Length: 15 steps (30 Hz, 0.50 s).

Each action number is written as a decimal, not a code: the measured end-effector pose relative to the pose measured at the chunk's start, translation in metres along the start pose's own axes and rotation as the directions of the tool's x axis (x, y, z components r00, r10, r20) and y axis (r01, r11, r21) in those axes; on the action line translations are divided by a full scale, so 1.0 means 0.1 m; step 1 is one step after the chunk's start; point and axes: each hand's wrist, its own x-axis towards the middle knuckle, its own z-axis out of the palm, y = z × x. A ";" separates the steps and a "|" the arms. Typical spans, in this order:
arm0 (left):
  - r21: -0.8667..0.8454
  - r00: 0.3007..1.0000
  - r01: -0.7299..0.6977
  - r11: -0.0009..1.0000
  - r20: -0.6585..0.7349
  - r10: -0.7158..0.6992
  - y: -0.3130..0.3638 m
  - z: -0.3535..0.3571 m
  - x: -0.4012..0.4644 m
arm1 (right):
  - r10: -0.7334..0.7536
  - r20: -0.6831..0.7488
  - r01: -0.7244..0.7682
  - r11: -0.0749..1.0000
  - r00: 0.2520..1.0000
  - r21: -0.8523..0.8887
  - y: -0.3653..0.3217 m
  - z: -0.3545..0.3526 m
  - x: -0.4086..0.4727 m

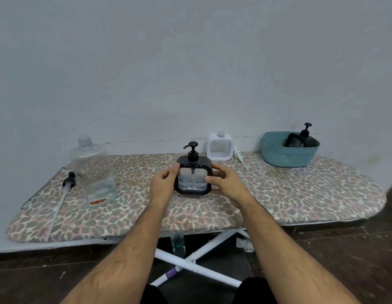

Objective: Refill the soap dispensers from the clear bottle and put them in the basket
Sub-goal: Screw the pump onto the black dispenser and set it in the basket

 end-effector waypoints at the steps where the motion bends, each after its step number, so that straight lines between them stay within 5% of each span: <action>1: -0.001 1.000 -0.005 1.000 0.016 0.005 0.02 0.10 0.03 | -0.009 -0.018 0.009 1.000 1.000 0.017 -0.02 -0.08 0.01; 15: -0.053 0.984 -0.078 0.995 0.157 0.086 0.24 1.56 0.53 | -0.100 -0.278 0.110 0.994 0.955 0.019 -0.39 -1.24 0.16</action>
